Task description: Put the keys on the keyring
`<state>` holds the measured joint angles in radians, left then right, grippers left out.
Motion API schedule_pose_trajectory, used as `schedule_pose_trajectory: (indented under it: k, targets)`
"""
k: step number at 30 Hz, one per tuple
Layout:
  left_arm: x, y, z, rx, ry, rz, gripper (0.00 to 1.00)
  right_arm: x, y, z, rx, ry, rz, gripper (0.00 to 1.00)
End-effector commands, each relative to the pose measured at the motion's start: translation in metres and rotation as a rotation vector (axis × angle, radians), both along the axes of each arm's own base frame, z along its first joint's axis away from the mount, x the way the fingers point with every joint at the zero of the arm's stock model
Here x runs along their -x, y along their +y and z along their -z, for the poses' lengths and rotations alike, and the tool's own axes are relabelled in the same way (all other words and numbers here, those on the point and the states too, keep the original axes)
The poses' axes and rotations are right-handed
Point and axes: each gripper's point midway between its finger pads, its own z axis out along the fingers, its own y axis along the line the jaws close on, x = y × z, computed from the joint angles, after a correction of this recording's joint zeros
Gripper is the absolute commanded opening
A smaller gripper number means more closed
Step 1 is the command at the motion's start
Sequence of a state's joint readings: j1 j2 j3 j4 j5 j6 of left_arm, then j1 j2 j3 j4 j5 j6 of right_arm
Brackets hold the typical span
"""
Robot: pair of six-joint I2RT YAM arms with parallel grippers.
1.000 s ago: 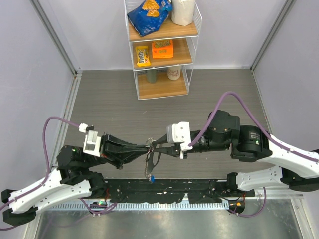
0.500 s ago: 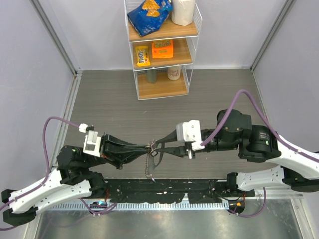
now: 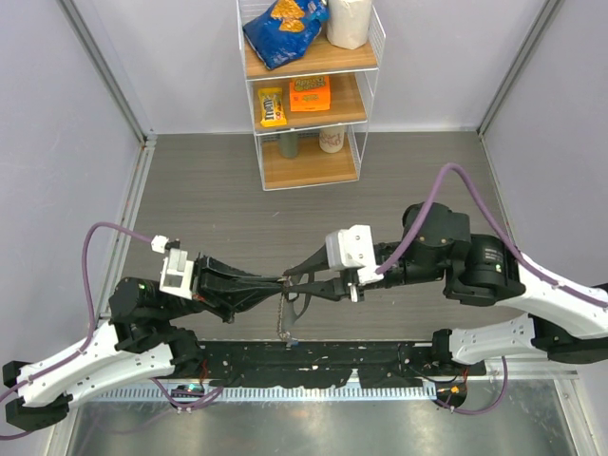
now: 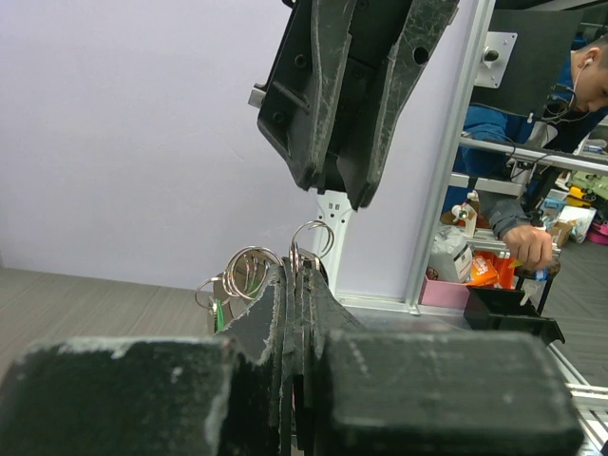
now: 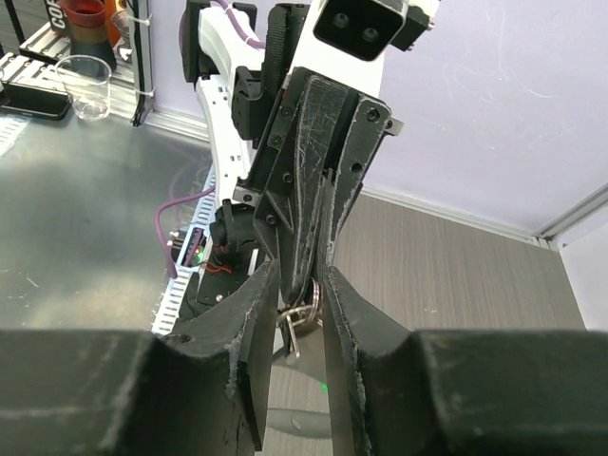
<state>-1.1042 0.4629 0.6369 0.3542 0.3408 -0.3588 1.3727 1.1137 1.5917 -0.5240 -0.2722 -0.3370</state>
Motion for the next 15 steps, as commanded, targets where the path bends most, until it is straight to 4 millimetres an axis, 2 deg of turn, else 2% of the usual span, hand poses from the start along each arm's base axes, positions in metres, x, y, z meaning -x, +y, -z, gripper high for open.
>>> schedule_pose_trajectory:
  k: [1, 8, 15]
  targets:
    - [0.001, 0.006, -0.016, 0.055, -0.036, -0.011, 0.00, 0.010, 0.008, -0.026, -0.074, 0.002, -0.050, 0.31]
    - [0.002, 0.009, -0.017, 0.060, -0.041, -0.015, 0.00, 0.007, 0.016, -0.013, -0.032, 0.005, -0.042, 0.31]
    - [0.004, 0.013, -0.018, 0.067, -0.042, -0.014, 0.00, 0.000, 0.006, -0.002, -0.023, 0.005, 0.008, 0.31]
